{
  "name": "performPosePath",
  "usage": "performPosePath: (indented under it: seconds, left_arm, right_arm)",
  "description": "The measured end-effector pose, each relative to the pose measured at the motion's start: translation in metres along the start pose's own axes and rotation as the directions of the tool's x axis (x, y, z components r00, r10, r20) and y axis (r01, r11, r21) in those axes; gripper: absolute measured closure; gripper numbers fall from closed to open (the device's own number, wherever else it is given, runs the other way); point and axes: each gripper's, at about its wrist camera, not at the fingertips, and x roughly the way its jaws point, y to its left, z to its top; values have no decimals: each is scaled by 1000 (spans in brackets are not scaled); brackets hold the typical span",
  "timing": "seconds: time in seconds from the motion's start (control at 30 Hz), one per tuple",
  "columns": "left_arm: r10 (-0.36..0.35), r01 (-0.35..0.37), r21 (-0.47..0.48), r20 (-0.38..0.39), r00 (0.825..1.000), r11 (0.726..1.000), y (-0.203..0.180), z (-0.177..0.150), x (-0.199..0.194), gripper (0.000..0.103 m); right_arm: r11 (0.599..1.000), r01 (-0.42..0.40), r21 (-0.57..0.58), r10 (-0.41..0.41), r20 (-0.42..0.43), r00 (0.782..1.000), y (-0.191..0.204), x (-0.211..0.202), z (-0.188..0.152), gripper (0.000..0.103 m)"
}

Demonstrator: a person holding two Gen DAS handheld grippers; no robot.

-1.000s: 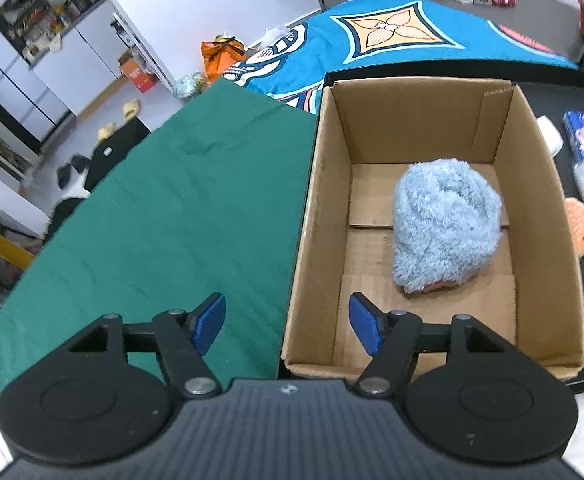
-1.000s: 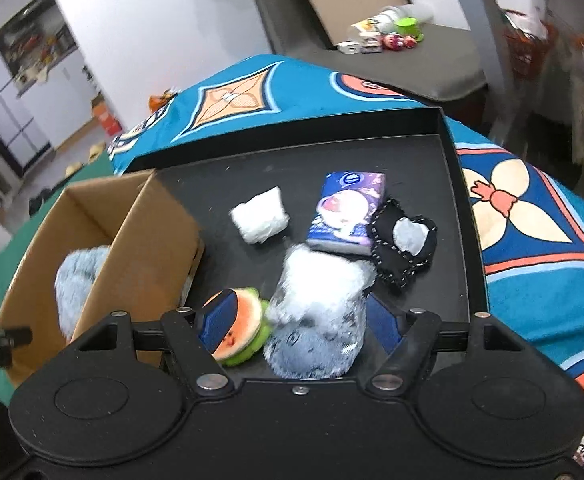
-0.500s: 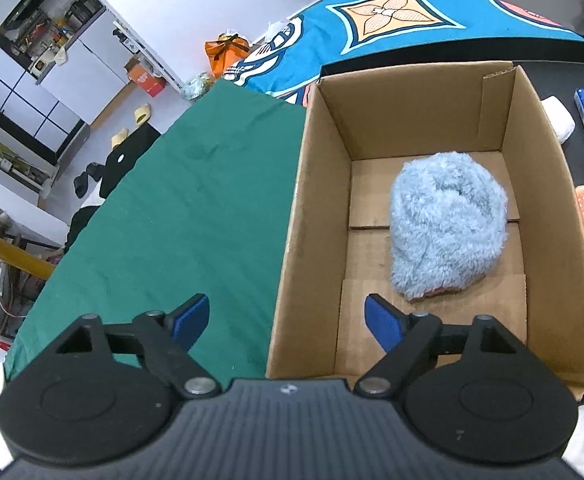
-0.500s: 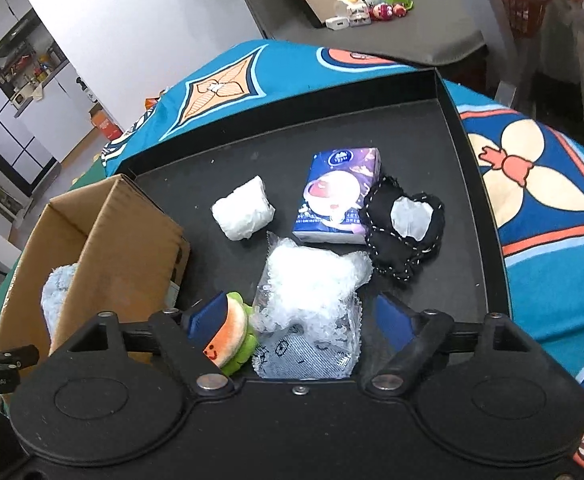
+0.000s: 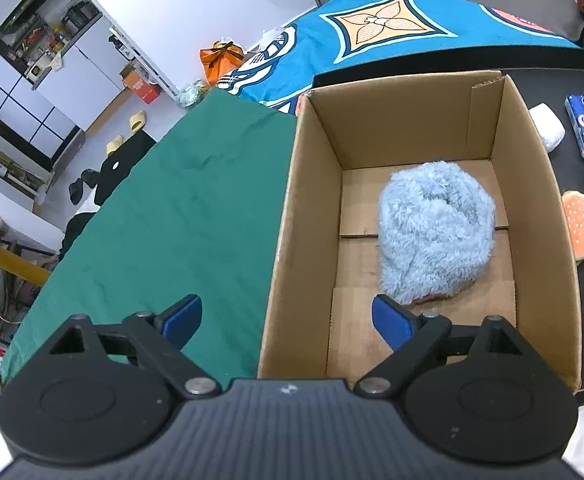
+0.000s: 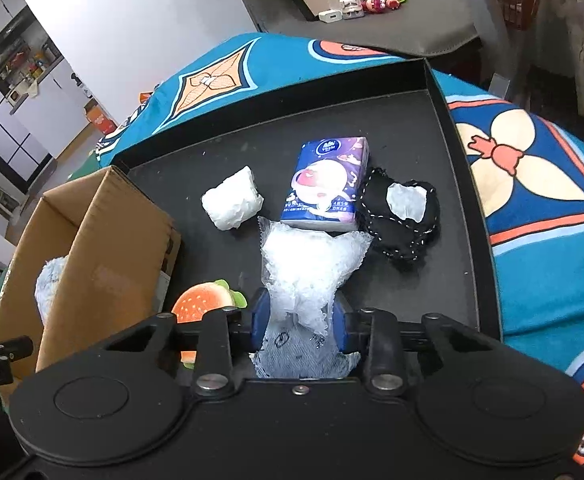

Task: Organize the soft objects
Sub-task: 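Move the right gripper to the clear bag of white fluff and grasp it, then lift the clear bag and drop it into the cardboard box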

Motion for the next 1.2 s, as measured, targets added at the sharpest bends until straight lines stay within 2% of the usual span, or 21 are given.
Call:
performPosePath:
  seconds: [0.6, 0.97, 1.2]
  left_arm:
    - [-57, 59, -50, 41, 998, 997, 13, -6, -5, 12]
    - [-61, 64, -65, 48, 997, 996, 19, -10, -6, 12]
    - [-98, 101, -90, 40, 994, 991, 27, -13, -3, 15]
  right_arm:
    - [994, 38, -103, -27, 98, 995, 23, -41, 13, 74]
    - [982, 45, -185, -19, 141, 990, 57, -57, 19, 75]
    - [969, 33, -245, 6, 160, 987, 83, -65, 23, 74]
